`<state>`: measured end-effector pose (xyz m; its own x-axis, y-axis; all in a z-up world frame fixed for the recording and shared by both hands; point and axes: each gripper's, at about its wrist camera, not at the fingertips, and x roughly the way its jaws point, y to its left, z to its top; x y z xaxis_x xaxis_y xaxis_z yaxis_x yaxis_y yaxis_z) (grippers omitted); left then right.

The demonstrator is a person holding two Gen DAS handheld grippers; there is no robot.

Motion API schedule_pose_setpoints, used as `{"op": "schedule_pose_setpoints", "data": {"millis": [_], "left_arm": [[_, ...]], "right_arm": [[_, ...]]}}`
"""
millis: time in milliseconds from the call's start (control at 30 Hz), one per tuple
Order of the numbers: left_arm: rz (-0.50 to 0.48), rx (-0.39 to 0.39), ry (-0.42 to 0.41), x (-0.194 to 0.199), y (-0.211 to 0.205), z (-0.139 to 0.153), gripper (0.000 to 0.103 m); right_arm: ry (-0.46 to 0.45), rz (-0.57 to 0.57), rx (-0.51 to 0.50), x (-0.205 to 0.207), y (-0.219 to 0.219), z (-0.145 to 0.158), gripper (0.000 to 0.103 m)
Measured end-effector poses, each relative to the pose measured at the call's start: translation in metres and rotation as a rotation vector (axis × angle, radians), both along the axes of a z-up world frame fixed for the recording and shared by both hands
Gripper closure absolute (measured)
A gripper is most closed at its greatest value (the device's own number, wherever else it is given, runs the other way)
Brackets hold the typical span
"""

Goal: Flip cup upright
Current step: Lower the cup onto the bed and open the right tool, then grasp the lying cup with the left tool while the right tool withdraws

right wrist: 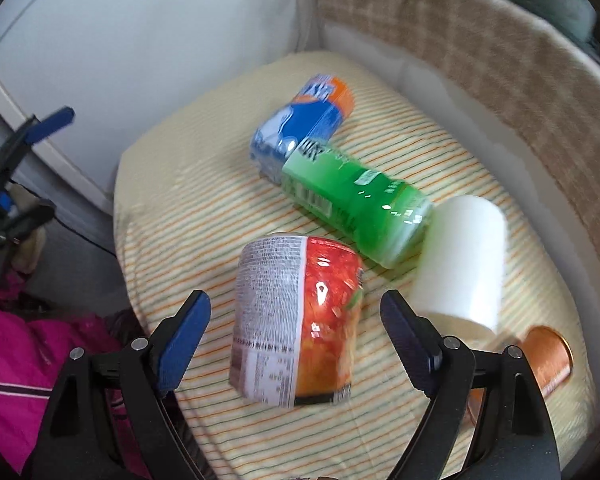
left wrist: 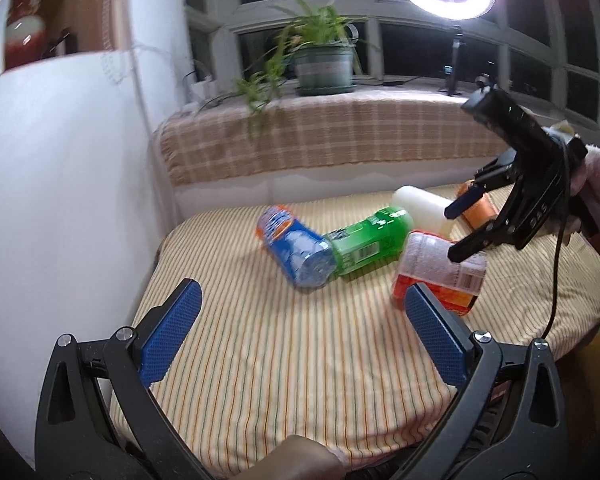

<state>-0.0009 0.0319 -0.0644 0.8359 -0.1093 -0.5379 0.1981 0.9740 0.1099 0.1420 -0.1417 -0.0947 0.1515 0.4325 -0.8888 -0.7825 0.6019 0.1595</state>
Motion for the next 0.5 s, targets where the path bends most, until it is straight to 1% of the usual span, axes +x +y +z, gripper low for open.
{"op": "schedule_pose_setpoints", "data": {"millis": [100,167,267,300,333,367,433,500], "left_arm": [[-0.092,0.046,-0.003,0.01,-0.011,0.0,0.0],[-0.156,0.078,-0.001,0.018,-0.021,-0.001,0.0],[-0.269,0.161,0.022,0.03,-0.039,-0.006,0.0],[-0.315,0.194,0.022,0.031,-0.046,-0.008,0.0],[-0.383,0.25,0.012,0.032,-0.056,-0.011,0.0],[-0.426,0.29,0.001,0.031,-0.063,-0.013,0.0],[-0.524,0.394,-0.039,0.028,-0.08,-0.018,0.0],[-0.61,0.455,-0.057,0.026,-0.094,-0.021,0.0]], "right_arm": [[-0.035,-0.074,0.066,-0.015,-0.021,0.011,0.016],[-0.056,-0.151,0.116,-0.031,-0.039,0.014,0.016],[-0.098,-0.254,0.138,-0.06,-0.06,0.012,0.016],[-0.117,-0.275,0.134,-0.07,-0.065,0.011,0.016],[-0.14,-0.303,0.128,-0.083,-0.071,0.008,0.016],[-0.154,-0.331,0.126,-0.095,-0.077,0.005,0.016],[-0.153,-0.384,0.141,-0.112,-0.09,-0.002,0.016],[-0.134,-0.436,0.168,-0.128,-0.101,-0.009,0.016]]}}
